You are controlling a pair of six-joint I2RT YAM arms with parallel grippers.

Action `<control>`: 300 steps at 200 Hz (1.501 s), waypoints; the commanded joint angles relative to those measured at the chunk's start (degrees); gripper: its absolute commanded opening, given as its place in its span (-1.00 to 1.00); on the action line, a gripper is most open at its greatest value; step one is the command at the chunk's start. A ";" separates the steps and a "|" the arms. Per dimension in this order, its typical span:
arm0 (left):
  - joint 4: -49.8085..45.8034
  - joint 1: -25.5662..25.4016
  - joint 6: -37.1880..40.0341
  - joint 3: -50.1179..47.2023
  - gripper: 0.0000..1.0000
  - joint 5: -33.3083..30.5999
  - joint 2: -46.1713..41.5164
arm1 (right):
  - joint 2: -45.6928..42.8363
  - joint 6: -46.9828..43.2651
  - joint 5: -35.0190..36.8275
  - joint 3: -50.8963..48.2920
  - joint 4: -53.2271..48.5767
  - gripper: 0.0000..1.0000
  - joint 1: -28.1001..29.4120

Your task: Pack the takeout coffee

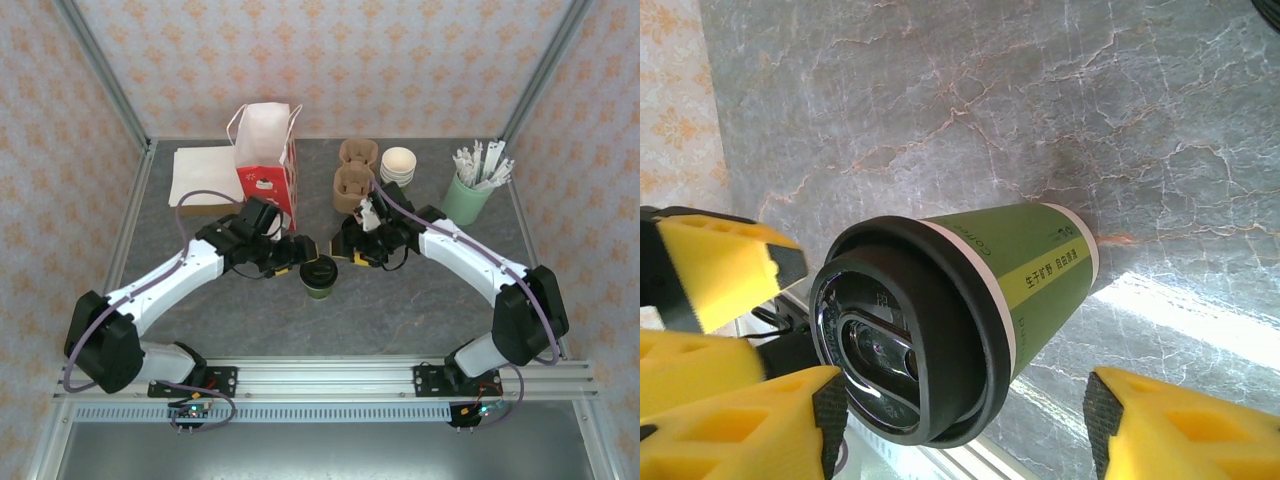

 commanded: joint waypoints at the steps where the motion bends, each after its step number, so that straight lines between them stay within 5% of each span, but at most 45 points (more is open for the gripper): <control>1: -2.69 0.36 -1.08 -2.13 0.55 -1.41 -4.63 | 1.36 -1.87 -1.32 2.17 -0.94 0.36 0.44; 89: 6.93 0.35 -8.92 -10.28 0.28 4.38 -7.10 | 5.36 -2.49 -1.39 4.54 -1.60 0.41 3.58; 300: 6.26 0.34 -6.75 -12.23 0.01 2.54 -3.97 | 9.51 -3.79 0.38 6.07 -4.91 0.23 5.13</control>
